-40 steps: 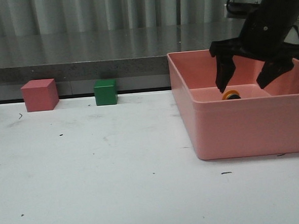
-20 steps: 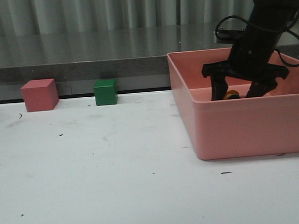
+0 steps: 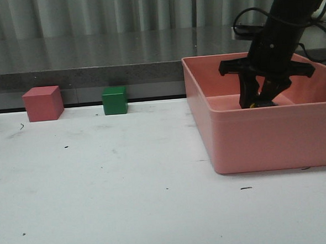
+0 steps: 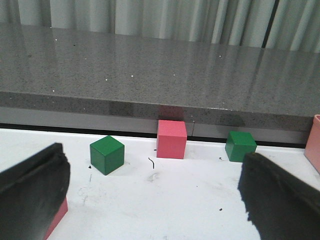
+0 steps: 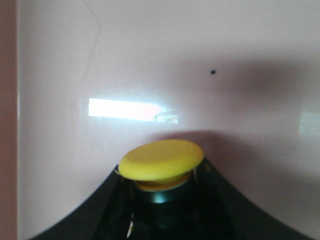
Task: Place and stand button with both arms
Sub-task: 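Lower the right gripper into the bin and grasp the yellow button, then lift the button out of the bin and carry it toward the cubes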
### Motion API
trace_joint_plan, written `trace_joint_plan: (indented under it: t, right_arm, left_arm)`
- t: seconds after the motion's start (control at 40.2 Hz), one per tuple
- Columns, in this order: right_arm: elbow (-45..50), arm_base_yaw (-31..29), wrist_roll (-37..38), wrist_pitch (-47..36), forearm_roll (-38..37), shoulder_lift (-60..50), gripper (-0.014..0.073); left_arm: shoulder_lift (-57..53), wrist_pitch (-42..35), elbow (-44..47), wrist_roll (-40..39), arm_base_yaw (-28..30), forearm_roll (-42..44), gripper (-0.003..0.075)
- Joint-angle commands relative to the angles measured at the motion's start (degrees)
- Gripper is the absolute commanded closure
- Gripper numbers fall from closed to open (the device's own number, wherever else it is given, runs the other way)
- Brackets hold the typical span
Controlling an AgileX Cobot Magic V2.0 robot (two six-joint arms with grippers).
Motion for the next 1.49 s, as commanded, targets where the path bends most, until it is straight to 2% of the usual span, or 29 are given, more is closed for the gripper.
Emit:
trace_joint_plan:
  t: [0.0,0.149,0.373,0.522,0.696,0.87,1.044,1.168,1.342,1.417,1.466]
  right_arm:
    - [-4.6,0.0,-0.3,2.2,0.5,-5.7,0.0433]
    - [-7.0,0.7,-0.3,5.9,0.6,-9.6,0.0433]
    - [-7.0,6.5,-0.3,4.5,1.3,-17.3,0.0433]
    - [-7.0,12.7,-0.3,0.6,8.4,-18.5,0.0433]
    - [-7.0,20.4,-0.4,-2.4,16.3,-16.4,0.0433]
    - [-8.5,28.7,-0.4,-4.6,16.5,-11.1,0.0433]
    - [-15.2,33.9,0.8,-3.2,15.9,-3.0,0.0433]
    - [-20.8,35.1,10.4,-1.2,9.9,2.9,0.0433]
    - [-24.4,35.1,32.6,1.6,-8.8,7.4,0.0433]
    - [-24.4,35.1,38.8,1.4,-11.7,8.2,0.0433]
    - [-24.4,35.1,40.0,0.8,-11.7,8.4,0.0431]
  left_arm:
    - [0.7,-4.6,-2.3,-0.4,0.1,0.0,0.0062]
    - [0.7,-4.6,-2.3,-0.4,0.1,0.0,0.0062]
    - [0.7,-4.6,-2.3,-0.4,0.1,0.0,0.0062]
    - [0.7,-4.6,-2.3,-0.4,0.1,0.0,0.0062]
    - [0.7,-4.6,-2.3,-0.4,0.1,0.0,0.0062]
    - [0.7,-4.6,-2.3,-0.4,0.1,0.0,0.0062]
    - [0.7,-4.6,-2.3,-0.4,0.1,0.0,0.0062]
    - [0.7,-4.6,-2.3,-0.4,0.1,0.0,0.0062]
    - [0.7,-4.6,-2.3,-0.4,0.1,0.0,0.0062]
    - [0.7,-4.6,-2.3,-0.4,0.1,0.0,0.0062]
    - [0.7,-4.6,-2.3,-0.4,0.1,0.0,0.0062]
